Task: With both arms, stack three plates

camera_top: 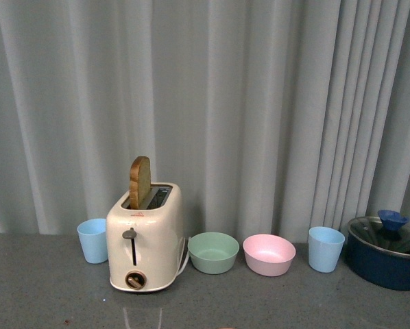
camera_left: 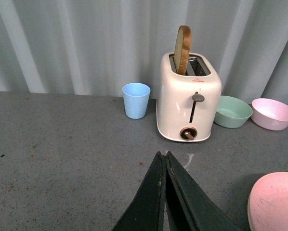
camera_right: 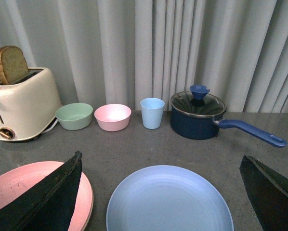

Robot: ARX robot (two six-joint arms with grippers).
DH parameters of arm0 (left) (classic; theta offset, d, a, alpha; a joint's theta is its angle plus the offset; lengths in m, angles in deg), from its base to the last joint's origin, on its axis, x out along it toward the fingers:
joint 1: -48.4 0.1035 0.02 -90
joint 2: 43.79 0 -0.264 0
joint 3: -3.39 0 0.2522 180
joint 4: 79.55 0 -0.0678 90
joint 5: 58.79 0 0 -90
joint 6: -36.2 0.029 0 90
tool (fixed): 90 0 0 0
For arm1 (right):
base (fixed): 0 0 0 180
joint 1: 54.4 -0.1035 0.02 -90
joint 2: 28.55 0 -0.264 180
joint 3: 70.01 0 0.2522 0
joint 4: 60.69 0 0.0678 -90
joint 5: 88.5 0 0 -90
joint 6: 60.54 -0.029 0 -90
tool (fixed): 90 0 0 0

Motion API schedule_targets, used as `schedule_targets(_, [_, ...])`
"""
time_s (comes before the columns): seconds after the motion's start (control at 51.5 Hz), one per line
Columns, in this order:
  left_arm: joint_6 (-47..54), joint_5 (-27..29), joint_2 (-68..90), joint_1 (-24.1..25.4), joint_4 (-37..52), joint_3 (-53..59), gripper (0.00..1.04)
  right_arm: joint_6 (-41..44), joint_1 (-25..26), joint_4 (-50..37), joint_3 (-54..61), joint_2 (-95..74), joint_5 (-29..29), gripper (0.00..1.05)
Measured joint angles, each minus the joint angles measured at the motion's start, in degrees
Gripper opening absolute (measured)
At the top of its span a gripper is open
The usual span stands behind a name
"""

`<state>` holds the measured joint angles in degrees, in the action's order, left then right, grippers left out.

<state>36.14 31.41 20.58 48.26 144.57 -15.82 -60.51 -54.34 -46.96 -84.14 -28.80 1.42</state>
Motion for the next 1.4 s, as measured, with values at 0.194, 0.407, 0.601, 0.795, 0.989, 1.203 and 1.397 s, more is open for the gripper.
schedule_targets(0.194, [0.0, -0.1, -8.9, 0.0, -6.4, 2.4, 0.04, 0.0, 0.0, 0.0, 0.0, 0.0, 0.0, 0.97])
schedule_targets(0.407, [0.0, -0.1, -18.4, 0.0, -14.1, 3.8, 0.04, 0.0, 0.0, 0.0, 0.0, 0.0, 0.0, 0.97])
schedule_targets(0.601, [0.0, -0.2, -26.5, 0.0, -21.0, 3.8, 0.04, 0.0, 0.0, 0.0, 0.0, 0.0, 0.0, 0.97])
schedule_targets(0.795, [0.0, -0.2, -33.8, 0.0, -27.7, 3.8, 0.04, 0.0, 0.0, 0.0, 0.0, 0.0, 0.0, 0.97])
schedule_targets(0.989, [0.0, -0.2, -41.0, 0.0, -34.4, 3.9, 0.04, 0.0, 0.0, 0.0, 0.0, 0.0, 0.0, 0.97])
schedule_targets(1.203, [0.0, -0.2, -46.0, 0.0, -39.3, 3.9, 0.04, 0.0, 0.0, 0.0, 0.0, 0.0, 0.0, 0.97])
schedule_targets(1.397, [0.0, -0.2, -50.5, 0.0, -43.8, 3.9, 0.04, 0.0, 0.0, 0.0, 0.0, 0.0, 0.0, 0.97])
